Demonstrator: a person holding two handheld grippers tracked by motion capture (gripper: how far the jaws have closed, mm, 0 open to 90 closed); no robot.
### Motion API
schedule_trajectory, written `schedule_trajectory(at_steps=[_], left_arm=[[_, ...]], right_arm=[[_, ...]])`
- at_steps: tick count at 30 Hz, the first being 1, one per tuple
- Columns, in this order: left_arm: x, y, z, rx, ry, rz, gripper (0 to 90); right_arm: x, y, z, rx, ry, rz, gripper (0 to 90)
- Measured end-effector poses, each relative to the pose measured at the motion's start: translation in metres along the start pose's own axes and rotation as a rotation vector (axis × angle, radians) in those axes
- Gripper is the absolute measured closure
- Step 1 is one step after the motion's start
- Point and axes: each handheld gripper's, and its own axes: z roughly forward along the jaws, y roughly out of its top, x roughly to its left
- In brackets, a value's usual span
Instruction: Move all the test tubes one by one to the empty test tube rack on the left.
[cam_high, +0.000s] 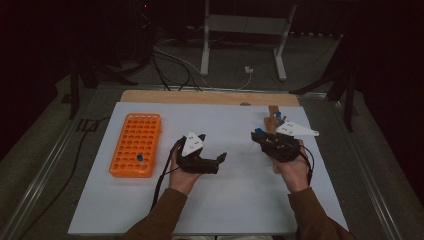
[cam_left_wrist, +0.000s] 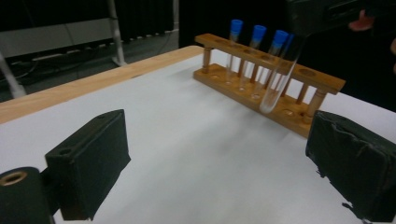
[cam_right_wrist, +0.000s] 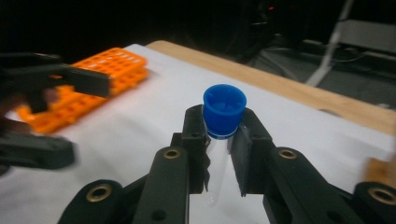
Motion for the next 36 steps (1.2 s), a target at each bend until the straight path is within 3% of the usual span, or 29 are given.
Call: schedule_trajectory(at_steps=[3,5,7,11,14,20,25,30,36], left_arm=[[-0.006,0.002,0.007,0.003,-0.013,0.006,9.3],[-0.010,0.003,0.012,0.009,-0.022,0.009,17.0],[-0.012,0.004,0.017,0.029,-0.017,0.009,18.9],[-0.017,0.004,0.023,0.033,-0.042,0.017,37.8],[-0.021,0.004,0.026,0.037,-0.065,0.045,51.2],[-0.026,0.004,0.030,0.025,-0.093,0.056,67.7],[-0.023,0.003,0.030,0.030,-0.098,0.057,76.1],[-0.024,0.001,0.030,0.033,-0.107,0.060,77.9],[-0.018,-0.002,0.029,0.048,-0.093,0.048,78.1]], right_arm=[[0.008,0.000,0.008,0.016,0.031,-0.002,76.8],[0.012,-0.001,0.012,0.022,0.050,0.001,76.9],[0.016,-0.001,0.015,0.024,0.066,0.004,76.9],[0.021,-0.001,0.019,0.026,0.094,0.015,76.8],[0.025,-0.002,0.021,0.031,0.104,0.006,76.8],[0.030,-0.002,0.025,0.040,0.118,-0.003,76.8],[0.032,-0.003,0.027,0.049,0.123,-0.009,76.8],[0.031,-0.004,0.027,0.054,0.133,-0.009,76.0],[0.025,-0.007,0.024,0.039,0.164,0.019,50.7]])
